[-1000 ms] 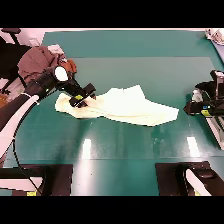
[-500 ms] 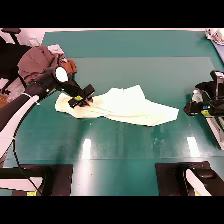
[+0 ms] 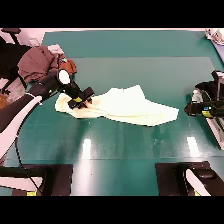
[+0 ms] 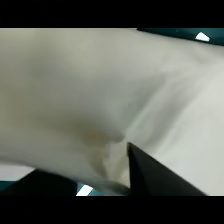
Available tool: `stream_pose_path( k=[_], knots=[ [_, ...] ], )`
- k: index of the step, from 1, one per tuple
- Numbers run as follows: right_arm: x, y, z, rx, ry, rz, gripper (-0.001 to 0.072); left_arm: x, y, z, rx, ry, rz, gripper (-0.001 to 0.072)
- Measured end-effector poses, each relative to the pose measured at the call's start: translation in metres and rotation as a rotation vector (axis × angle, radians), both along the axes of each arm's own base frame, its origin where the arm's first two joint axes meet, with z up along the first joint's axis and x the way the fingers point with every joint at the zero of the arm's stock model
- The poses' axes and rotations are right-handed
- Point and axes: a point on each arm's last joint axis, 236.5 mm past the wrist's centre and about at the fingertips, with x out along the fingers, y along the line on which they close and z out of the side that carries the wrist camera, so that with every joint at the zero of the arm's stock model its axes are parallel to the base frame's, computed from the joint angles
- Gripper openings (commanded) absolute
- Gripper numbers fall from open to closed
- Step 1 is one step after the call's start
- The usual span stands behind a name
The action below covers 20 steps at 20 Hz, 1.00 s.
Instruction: Fold the shirts.
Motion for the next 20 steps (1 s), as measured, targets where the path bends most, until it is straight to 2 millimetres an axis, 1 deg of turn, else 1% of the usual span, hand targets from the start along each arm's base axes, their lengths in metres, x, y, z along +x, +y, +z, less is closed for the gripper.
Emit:
stream_pose_path(
  k=[1,2,6,10,12,16,20],
  knots=[
    [0.000,0.000,-0.001,0.001,0.007,0.000,0.0504,0.001,0.001,0.000,0.005,-0.004,-0.002,0.0045],
    [0.000,0.000,-0.004,0.001,0.017,0.000,0.0504,0.002,0.001,-0.001,0.007,-0.010,-0.003,0.0028],
    [-0.001,-0.003,-0.019,0.000,0.083,0.003,0.0504,0.009,0.001,0.000,0.005,-0.039,0.002,0.0028],
    [0.000,-0.028,-0.041,0.018,0.157,-0.069,0.0504,0.009,0.001,0.000,0.005,-0.042,-0.008,0.0028],
    [0.001,-0.034,-0.053,0.089,0.190,-0.105,0.0504,0.009,0.000,0.004,0.001,-0.048,-0.012,0.0028],
    [0.011,-0.036,-0.075,0.280,0.217,-0.151,0.0504,0.018,-0.004,0.019,-0.016,-0.087,-0.014,0.0028],
    [0.022,-0.032,-0.095,0.377,0.235,-0.145,0.0505,0.038,-0.010,0.043,-0.042,-0.165,-0.009,0.0028]
  ],
)
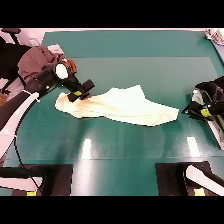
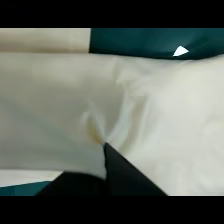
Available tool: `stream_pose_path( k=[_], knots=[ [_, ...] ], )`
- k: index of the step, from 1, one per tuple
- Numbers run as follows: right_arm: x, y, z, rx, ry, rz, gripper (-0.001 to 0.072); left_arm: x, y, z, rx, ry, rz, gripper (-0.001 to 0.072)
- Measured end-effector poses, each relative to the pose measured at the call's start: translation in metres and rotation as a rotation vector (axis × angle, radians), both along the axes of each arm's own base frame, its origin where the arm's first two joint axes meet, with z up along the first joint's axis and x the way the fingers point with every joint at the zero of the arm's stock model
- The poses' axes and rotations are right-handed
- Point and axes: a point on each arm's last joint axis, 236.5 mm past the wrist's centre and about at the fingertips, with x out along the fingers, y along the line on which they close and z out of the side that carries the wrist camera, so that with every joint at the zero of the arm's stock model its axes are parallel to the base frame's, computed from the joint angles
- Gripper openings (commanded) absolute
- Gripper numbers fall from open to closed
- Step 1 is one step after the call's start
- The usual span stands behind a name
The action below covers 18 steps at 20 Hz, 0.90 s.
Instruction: Fold the shirts.
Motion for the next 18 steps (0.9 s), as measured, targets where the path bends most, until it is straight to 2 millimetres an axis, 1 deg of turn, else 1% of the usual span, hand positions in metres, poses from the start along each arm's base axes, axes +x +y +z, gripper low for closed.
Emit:
stream_pose_path(
  k=[3,5,11,14,15,16,17,18],
  knots=[
    [0.008,0.008,-0.012,0.024,0.002,0.028,0.0504,0.015,-0.002,0.018,-0.009,-0.063,0.002,0.0028],
    [0.014,0.009,-0.019,0.024,-0.003,0.035,0.0505,0.021,-0.002,0.026,-0.008,-0.091,0.003,0.0028],
    [0.023,0.010,-0.040,0.019,0.004,0.057,0.0504,0.027,-0.001,0.033,-0.004,-0.121,0.004,0.0028],
    [0.031,0.022,-0.046,0.023,-0.003,0.083,0.0502,0.028,-0.001,0.034,-0.003,-0.125,0.004,0.0028],
    [0.032,0.028,-0.049,0.022,-0.001,0.101,0.0467,0.028,-0.001,0.034,-0.003,-0.125,0.004,0.0028],
    [0.035,0.035,-0.051,0.023,-0.005,0.116,0.0397,0.029,-0.001,0.035,-0.004,-0.126,0.004,0.0028],
    [0.037,0.043,-0.053,0.026,-0.008,0.133,0.0318,0.029,-0.001,0.035,-0.004,-0.128,0.005,0.0028],
    [0.039,0.051,-0.055,0.026,-0.009,0.154,0.0218,0.030,-0.001,0.035,-0.005,-0.130,0.005,0.0028]
  ],
)
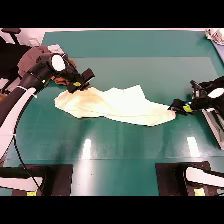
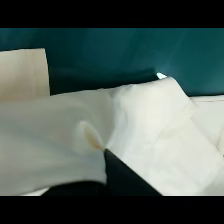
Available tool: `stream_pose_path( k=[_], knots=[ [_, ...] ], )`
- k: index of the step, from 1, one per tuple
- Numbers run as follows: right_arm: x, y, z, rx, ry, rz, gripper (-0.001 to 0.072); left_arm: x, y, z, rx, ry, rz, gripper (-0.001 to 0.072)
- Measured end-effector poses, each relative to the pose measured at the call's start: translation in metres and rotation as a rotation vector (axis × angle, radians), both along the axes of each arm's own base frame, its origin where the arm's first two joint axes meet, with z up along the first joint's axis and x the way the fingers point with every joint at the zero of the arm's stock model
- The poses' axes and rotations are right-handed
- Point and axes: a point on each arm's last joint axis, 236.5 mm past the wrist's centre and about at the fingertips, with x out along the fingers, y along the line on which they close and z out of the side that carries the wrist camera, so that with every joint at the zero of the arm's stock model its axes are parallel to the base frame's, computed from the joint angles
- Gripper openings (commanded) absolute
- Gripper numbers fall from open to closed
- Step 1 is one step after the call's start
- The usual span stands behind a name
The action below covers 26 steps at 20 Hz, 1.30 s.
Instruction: Fold the shirts.
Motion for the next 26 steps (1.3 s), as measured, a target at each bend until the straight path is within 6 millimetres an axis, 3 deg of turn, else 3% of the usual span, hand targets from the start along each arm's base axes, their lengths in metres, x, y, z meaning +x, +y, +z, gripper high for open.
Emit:
stream_pose_path(
  k=[1,2,6,8,12,15,20,22,24,26],
  knots=[
    [0.000,0.007,-0.001,0.000,0.001,0.020,0.0092,0.001,0.000,0.001,-0.001,-0.002,0.001,0.0028],
    [0.000,0.013,-0.002,0.000,0.001,0.036,0.0034,0.001,0.000,0.001,-0.001,-0.004,0.001,0.0028],
    [0.003,0.018,0.010,-0.032,-0.041,0.078,0.0031,0.001,-0.001,0.006,-0.010,-0.010,0.009,0.0028],
    [0.013,0.016,0.036,-0.037,-0.111,0.070,0.0030,0.001,0.001,0.016,-0.026,-0.025,0.023,0.0028],
    [0.021,0.009,0.108,-0.077,-0.285,0.097,0.0029,0.004,0.024,0.055,-0.052,-0.095,0.076,0.0028],
    [0.025,0.018,0.175,-0.109,-0.472,0.151,0.0028,0.002,0.043,0.099,-0.088,-0.190,0.119,0.0028],
    [0.010,0.046,0.319,-0.284,-0.890,0.368,0.0026,-0.026,0.064,0.201,-0.158,-0.430,0.142,0.0027],
    [-0.006,0.045,0.377,-0.403,-1.036,0.408,0.0026,-0.050,0.073,0.251,-0.193,-0.562,0.145,0.0027],
    [-0.033,0.043,0.447,-0.530,-1.201,0.416,0.0026,-0.087,0.080,0.307,-0.238,-0.696,0.136,0.0027],
    [-0.078,0.044,0.530,-0.657,-1.400,0.399,0.0026,-0.143,0.084,0.382,-0.333,-0.882,0.103,0.0025]
  ],
)
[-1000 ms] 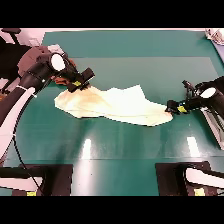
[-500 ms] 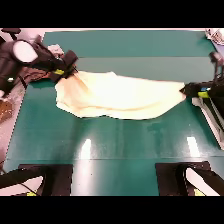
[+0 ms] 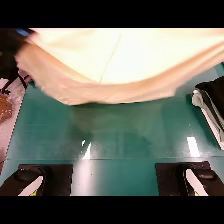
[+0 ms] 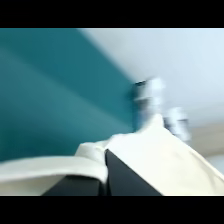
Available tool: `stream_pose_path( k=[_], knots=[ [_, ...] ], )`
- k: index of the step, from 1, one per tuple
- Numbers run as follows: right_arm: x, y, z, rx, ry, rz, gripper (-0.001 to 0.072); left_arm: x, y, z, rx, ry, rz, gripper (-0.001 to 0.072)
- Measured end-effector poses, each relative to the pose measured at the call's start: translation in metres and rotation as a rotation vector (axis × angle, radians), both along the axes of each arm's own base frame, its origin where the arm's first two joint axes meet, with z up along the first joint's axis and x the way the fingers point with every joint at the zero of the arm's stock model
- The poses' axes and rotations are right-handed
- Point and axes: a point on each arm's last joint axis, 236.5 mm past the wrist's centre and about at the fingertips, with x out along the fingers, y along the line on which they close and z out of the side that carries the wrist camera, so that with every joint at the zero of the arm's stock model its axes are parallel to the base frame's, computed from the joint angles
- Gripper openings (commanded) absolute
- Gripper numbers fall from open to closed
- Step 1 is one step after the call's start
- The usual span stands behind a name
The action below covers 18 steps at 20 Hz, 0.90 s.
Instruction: Fold the shirts.
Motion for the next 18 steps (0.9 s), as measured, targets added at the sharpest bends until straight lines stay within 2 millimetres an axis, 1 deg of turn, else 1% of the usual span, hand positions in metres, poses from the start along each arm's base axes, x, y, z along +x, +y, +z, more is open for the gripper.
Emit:
stream_pose_path(
  k=[1,2,3,4,5,6,7,8,9,10,11,12,13,14,16,17,18],
  knots=[
    [-0.026,0.002,0.039,-0.025,-0.113,-0.007,0.0026,-0.032,0.002,0.045,-0.050,-0.128,-0.023,0.0023],
    [-0.055,0.003,0.079,-0.047,-0.230,-0.015,0.0026,-0.069,0.008,0.092,-0.086,-0.277,-0.035,0.0023],
    [-0.079,0.004,0.112,-0.060,-0.330,-0.025,0.0026,-0.099,0.017,0.128,-0.094,-0.403,-0.026,0.0023],
    [-0.093,0.003,0.136,-0.055,-0.394,-0.037,0.0026,-0.120,0.028,0.153,-0.087,-0.491,0.002,0.0023],
    [-0.095,-0.001,0.151,-0.024,-0.421,-0.049,0.0026,-0.130,0.040,0.167,-0.066,-0.539,0.046,0.0023],
    [-0.086,-0.005,0.156,0.021,-0.410,-0.057,0.0027,-0.125,0.049,0.169,-0.034,-0.537,0.093,0.0024],
    [-0.067,-0.010,0.152,0.081,-0.359,-0.066,0.0027,-0.110,0.054,0.162,0.003,-0.499,0.128,0.0026],
    [-0.041,-0.014,0.136,0.137,-0.271,-0.073,0.0026,-0.084,0.055,0.143,0.057,-0.418,0.156,0.0026],
    [-0.007,-0.015,0.107,0.189,-0.142,-0.081,0.0027,-0.050,0.054,0.115,0.119,-0.312,0.172,0.0027],
    [0.034,-0.015,0.062,0.236,0.031,-0.092,0.0027,-0.008,0.048,0.072,0.198,-0.164,0.167,0.0026],
    [0.072,-0.013,0.005,0.266,0.228,-0.110,0.0027,0.029,0.039,0.027,0.271,-0.032,0.143,0.0027],
    [0.104,-0.012,-0.050,0.285,0.392,-0.133,0.0027,0.063,0.026,-0.022,0.335,0.097,0.094,0.0027],
    [0.127,-0.012,-0.108,0.294,0.560,-0.160,0.0027,0.089,0.013,-0.063,0.377,0.191,0.042,0.0026],
    [0.143,-0.009,-0.153,0.302,0.671,-0.173,0.0027,0.116,-0.001,-0.109,0.413,0.285,-0.017,0.0026],
    [0.178,-0.008,-0.245,0.306,0.856,-0.207,0.0027,0.158,-0.022,-0.191,0.463,0.425,-0.104,0.0027],
    [0.192,-0.009,-0.283,0.305,0.910,-0.225,0.0027,0.177,-0.029,-0.227,0.475,0.471,-0.131,0.0027],
    [0.207,-0.010,-0.311,0.313,0.930,-0.233,0.0027,0.191,-0.035,-0.260,0.487,0.519,-0.153,0.0027]
  ],
)
